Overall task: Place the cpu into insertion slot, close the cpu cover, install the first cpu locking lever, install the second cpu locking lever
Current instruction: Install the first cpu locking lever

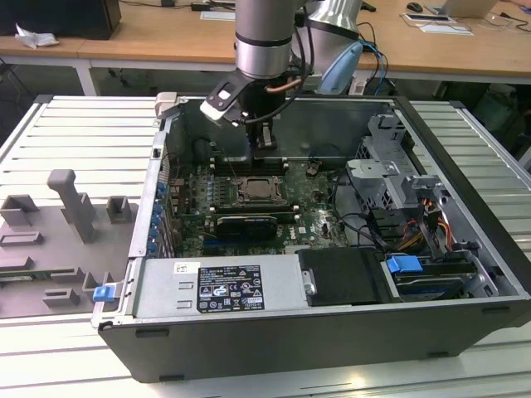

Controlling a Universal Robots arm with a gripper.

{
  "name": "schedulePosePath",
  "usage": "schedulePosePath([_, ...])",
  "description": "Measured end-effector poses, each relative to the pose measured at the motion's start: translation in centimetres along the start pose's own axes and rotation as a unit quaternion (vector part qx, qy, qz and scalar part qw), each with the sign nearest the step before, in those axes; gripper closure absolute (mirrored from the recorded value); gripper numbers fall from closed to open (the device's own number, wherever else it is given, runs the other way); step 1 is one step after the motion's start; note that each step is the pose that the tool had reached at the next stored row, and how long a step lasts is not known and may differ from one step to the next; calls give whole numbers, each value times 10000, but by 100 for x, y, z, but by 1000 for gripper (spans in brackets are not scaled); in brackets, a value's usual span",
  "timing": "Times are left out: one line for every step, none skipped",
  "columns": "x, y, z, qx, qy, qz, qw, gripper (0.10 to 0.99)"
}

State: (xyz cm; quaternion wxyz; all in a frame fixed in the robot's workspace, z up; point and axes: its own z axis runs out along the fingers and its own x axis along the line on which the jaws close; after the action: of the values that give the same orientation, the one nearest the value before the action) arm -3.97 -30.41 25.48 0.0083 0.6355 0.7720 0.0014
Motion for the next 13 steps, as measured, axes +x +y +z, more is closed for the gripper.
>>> schedulePosePath([0,0,0,-3,4,-283,9996,980])
schedulePosePath([0,0,0,-5,6,-441,9990,980])
schedulePosePath([0,0,0,-7,8,-626,9980,980])
schedulePosePath([0,0,0,-8,9,-721,9974,980])
schedulePosePath([0,0,0,-9,11,-838,9965,980])
schedulePosePath([0,0,0,-12,14,-1071,9942,980])
schedulePosePath([0,0,1,-14,16,-1239,9923,980])
schedulePosePath([0,0,1,-15,17,-1331,9911,980])
schedulePosePath([0,0,1,-16,18,-1434,9897,980])
schedulePosePath([0,0,2,-18,20,-1590,9873,980])
schedulePosePath([0,0,2,-21,24,-1872,9823,980])
schedulePosePath([0,0,2,-22,26,-2013,9795,980])
schedulePosePath([0,0,3,-23,26,-2128,9771,980])
